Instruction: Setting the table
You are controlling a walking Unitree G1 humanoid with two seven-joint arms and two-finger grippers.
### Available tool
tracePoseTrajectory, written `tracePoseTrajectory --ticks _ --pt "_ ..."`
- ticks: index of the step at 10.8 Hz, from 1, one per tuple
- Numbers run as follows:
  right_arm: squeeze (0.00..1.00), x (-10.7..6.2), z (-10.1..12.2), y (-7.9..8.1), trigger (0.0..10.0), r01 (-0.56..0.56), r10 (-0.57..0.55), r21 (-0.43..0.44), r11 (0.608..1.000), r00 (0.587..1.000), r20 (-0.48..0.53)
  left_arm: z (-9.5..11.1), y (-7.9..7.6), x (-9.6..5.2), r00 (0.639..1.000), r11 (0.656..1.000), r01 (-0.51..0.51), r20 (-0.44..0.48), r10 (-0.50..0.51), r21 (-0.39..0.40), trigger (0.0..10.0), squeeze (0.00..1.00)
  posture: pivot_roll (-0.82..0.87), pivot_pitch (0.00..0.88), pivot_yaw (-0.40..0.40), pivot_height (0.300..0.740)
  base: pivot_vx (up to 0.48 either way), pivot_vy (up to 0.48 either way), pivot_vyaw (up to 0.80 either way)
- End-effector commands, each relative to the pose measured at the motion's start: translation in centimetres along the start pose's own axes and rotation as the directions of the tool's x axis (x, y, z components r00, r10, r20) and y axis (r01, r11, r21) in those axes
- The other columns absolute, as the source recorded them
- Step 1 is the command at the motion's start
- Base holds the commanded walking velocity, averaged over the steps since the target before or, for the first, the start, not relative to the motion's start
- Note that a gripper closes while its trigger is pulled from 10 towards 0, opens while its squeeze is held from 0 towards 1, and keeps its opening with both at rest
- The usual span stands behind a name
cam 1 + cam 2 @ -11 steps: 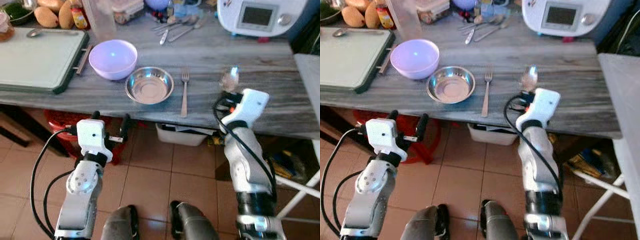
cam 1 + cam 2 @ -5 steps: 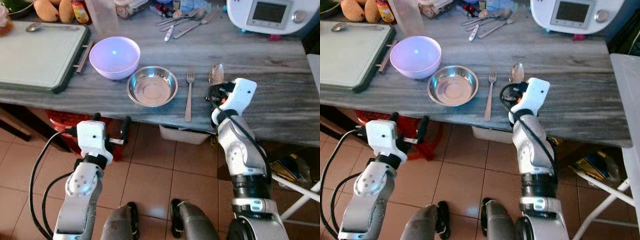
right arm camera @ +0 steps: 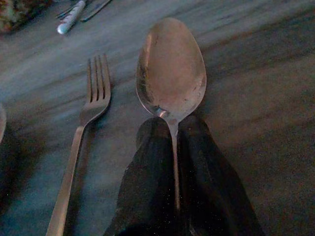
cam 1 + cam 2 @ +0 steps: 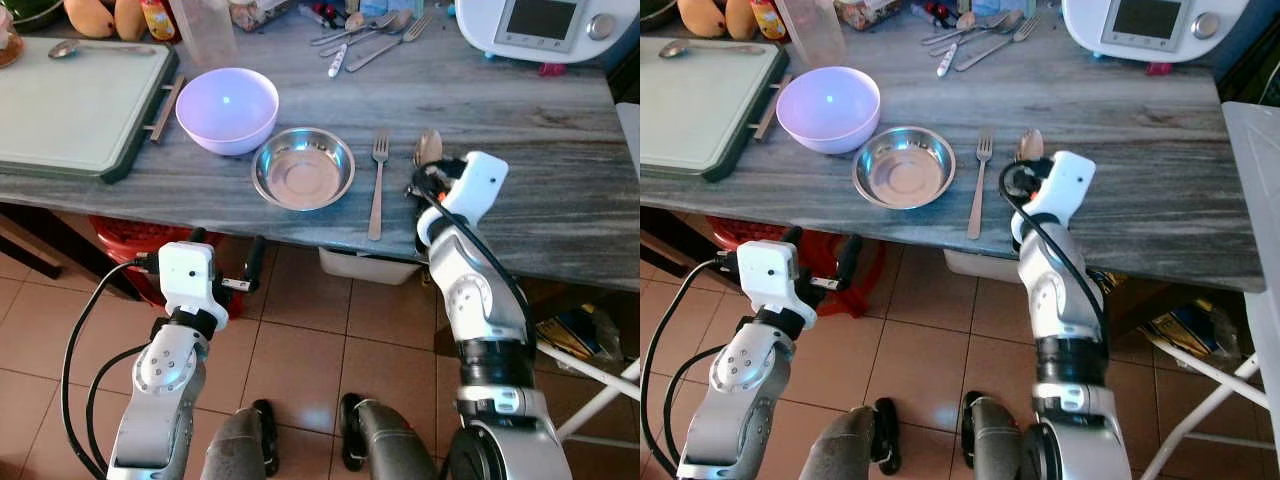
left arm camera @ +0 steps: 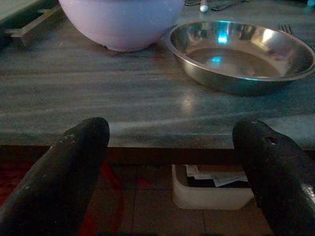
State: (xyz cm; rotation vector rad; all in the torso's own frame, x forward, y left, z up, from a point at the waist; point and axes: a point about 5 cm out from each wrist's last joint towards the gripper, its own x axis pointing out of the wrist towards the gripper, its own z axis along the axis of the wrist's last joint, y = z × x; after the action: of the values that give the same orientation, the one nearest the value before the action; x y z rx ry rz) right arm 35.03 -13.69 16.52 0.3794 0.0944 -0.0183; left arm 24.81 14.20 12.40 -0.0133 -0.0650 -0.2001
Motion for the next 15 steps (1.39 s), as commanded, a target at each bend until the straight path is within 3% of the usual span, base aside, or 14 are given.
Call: tracePoseTrajectory --ticks 1,4,11,15 --pt "0.00 0.1 -1.2 -0.4 10.0 0.033 -0.030 0.036 0.999 0.998 -0.061 -0.1 -0.1 -0.2 1.000 1.000 0.005 -0.012 -0.005 -0.006 10.0 0.00 -0.02 0.273 0.022 0.740 0.000 0.000 0.00" --pt "0.00 0.7 -1.3 0.4 10.0 0.033 -0.031 0.025 0.999 0.996 -0.087 -0.2 -0.3 -0.1 1.000 1.000 0.009 -0.014 -0.009 -0.011 10.0 0.00 -0.02 0.272 0.017 0.740 0.000 0.000 0.00" --pt "0.00 0.3 -2.5 1.8 10.0 0.015 -0.010 0.034 0.999 0.988 -0.151 -0.2 -0.7 0.1 1.000 1.000 0.013 -0.013 -0.014 -0.021 10.0 0.00 -0.03 0.272 0.007 0.740 0.000 0.000 0.00" --pt "0.00 0.3 -2.7 1.8 10.0 0.008 -0.005 0.013 1.000 0.987 -0.161 -0.2 -0.8 0.2 1.000 1.000 0.014 -0.011 -0.014 -0.024 10.0 0.00 -0.03 0.270 0.006 0.740 0.000 0.000 0.00"
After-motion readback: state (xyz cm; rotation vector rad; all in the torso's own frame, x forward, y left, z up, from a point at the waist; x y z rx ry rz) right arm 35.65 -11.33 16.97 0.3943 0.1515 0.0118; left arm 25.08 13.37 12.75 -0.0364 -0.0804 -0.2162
